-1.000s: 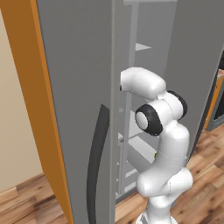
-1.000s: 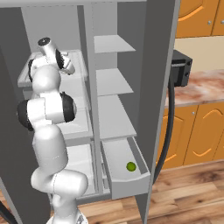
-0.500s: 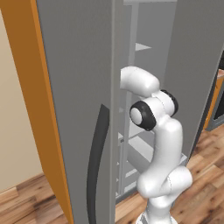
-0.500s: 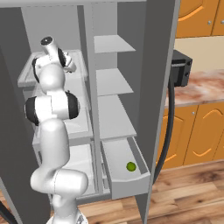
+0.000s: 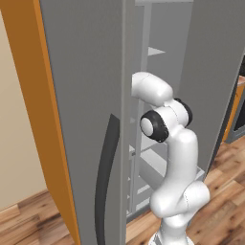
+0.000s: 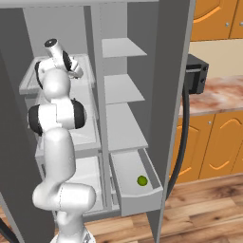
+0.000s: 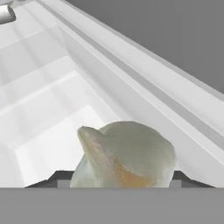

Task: Take the lime and garlic from the fridge shelf and place them in the freezer drawer to begin freezing them.

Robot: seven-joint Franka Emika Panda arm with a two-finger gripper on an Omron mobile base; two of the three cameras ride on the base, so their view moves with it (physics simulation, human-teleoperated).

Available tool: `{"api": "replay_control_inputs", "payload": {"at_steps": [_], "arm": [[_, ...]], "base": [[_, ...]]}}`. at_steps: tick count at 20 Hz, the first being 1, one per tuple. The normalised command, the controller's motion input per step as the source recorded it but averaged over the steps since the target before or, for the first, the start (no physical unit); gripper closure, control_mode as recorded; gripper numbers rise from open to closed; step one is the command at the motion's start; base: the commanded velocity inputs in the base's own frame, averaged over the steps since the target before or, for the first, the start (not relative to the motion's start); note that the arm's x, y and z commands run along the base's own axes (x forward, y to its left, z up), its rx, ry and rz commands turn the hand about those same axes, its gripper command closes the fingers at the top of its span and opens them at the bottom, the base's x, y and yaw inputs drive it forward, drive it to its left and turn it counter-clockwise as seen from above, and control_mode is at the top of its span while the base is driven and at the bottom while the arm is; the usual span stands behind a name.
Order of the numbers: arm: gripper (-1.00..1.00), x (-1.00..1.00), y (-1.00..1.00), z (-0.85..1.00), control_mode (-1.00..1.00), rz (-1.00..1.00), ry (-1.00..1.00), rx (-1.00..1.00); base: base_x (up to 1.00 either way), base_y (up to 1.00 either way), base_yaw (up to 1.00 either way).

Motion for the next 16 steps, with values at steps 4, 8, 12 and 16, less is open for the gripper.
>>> {"api": "replay_control_inputs", "payload": {"at_steps": [4,8,12,16], "arm": [[1.0,-0.74,0.0,-0.13,-1.0,0.0,0.01,0.0],[1.0,-1.0,0.03,-0.09,-1.0,0.03,0.0,0.0],[1.0,-1.0,0.0,0.0,-1.0,0.02,0.0,0.0],[1.0,-1.0,0.0,0.0,-1.0,0.0,0.0,0.02]], "base": [[0.0,0.0,0.0],[0.0,0.0,0.0],[0.0,0.0,0.0],[0.0,0.0,0.0]]}}
